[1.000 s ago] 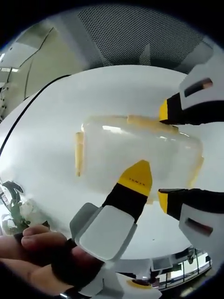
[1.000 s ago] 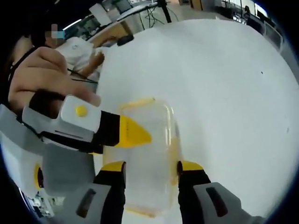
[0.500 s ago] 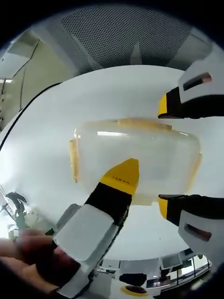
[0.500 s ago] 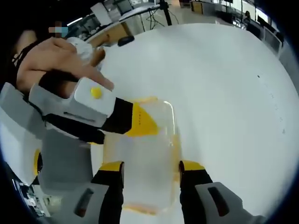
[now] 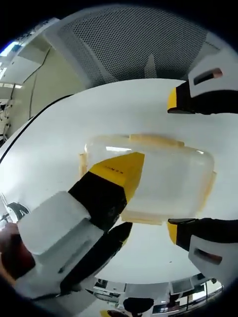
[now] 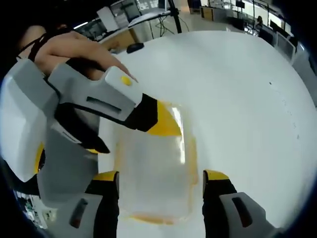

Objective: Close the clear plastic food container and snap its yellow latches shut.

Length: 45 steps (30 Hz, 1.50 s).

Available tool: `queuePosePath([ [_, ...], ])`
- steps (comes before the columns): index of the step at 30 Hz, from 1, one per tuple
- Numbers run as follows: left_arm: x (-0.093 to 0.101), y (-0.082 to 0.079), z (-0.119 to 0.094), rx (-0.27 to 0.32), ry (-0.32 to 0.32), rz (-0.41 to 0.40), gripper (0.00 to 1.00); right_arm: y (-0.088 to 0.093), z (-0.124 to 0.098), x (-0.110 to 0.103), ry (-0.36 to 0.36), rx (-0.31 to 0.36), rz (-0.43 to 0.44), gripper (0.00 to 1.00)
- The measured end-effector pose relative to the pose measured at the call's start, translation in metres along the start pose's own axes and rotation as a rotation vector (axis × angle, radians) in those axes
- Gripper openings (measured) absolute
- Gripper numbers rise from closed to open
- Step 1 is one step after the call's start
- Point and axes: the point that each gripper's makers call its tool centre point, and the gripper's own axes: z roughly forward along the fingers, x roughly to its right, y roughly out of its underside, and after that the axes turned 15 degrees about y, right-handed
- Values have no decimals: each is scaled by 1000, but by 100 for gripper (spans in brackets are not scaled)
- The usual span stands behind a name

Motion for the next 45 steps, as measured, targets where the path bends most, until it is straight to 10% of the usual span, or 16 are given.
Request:
queuePosePath([
  [45, -11, 11, -6, 55, 160, 11, 85, 13, -5, -9, 85, 70, 11, 84],
])
